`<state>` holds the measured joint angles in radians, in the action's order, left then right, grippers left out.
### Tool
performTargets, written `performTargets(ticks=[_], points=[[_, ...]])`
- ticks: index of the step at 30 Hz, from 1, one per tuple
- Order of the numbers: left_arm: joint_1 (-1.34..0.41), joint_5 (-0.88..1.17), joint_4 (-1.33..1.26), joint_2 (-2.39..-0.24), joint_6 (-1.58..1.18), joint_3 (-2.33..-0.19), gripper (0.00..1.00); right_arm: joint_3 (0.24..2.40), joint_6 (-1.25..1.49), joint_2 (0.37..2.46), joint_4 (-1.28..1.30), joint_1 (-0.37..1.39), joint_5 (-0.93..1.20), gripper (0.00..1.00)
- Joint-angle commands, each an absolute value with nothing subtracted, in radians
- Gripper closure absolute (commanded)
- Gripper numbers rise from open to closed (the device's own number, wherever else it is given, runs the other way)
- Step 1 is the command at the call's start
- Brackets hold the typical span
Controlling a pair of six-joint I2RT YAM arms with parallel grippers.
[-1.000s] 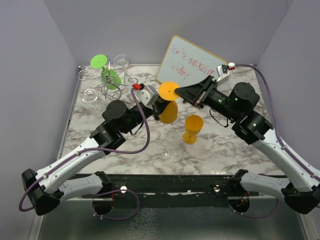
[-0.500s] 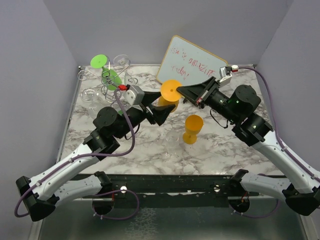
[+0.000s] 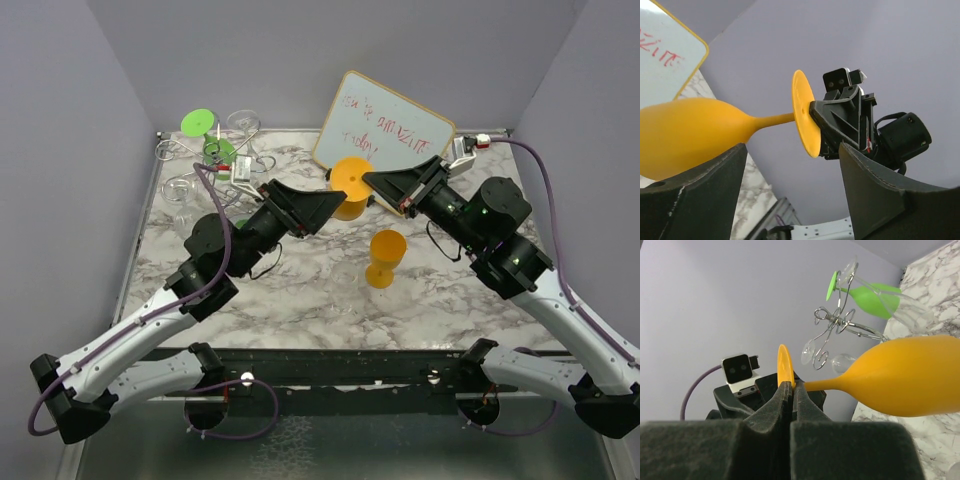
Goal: Place the wine glass upside down on the wine glass rack
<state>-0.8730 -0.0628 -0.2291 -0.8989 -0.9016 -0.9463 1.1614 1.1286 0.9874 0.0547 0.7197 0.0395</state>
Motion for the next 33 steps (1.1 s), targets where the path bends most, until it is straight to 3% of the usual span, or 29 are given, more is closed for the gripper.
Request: performTargets(ticks=[1,5,8,21,23,26,27,29,31,33], points=[[-0.877,-0.089,-0.200,-0.916,-1.066,-1.004,0.31,1.160,1.095,0.973,0.039,0.721,0.039,0.99],[-0.877,-0.112,-0.141,-0.924,-1.053,-1.039,0.51,1.167,1.071,0.977,0.058,0.721,0.070,0.99],[-0.877,-0.122,-0.133,-0.923,-1.054,-1.049,0.60,1.183,1.062,0.984,0.094,0.721,0.096,0.99],[-0.872,-0.081,0.020,-1.006,-1.001,-1.199,0.68,1.214,1.034,1.014,0.076,0.721,0.191,0.99],[-0.869,-0.051,0.026,-1.029,-0.996,-1.213,0.74,1.218,1.032,1.014,0.091,0.721,0.187,0.99],[-0.862,-0.019,0.010,-1.045,-0.986,-1.226,0.93,1.212,1.028,1.005,0.111,0.721,0.165,0.99],[-0.861,-0.019,0.005,-1.045,-0.980,-1.224,1.00,1.208,1.027,1.002,0.113,0.721,0.156,0.96],[-0.857,-0.028,-0.034,-1.041,-0.968,-1.222,1.00,1.204,1.016,0.994,0.124,0.721,0.127,0.83],[-0.845,-0.034,-0.041,-1.047,-0.950,-1.237,1.00,1.205,1.003,0.986,0.137,0.722,0.095,0.60],[-0.810,-0.013,-0.038,-1.066,-0.937,-1.271,1.00,1.210,0.980,0.974,0.150,0.721,0.061,0.45]])
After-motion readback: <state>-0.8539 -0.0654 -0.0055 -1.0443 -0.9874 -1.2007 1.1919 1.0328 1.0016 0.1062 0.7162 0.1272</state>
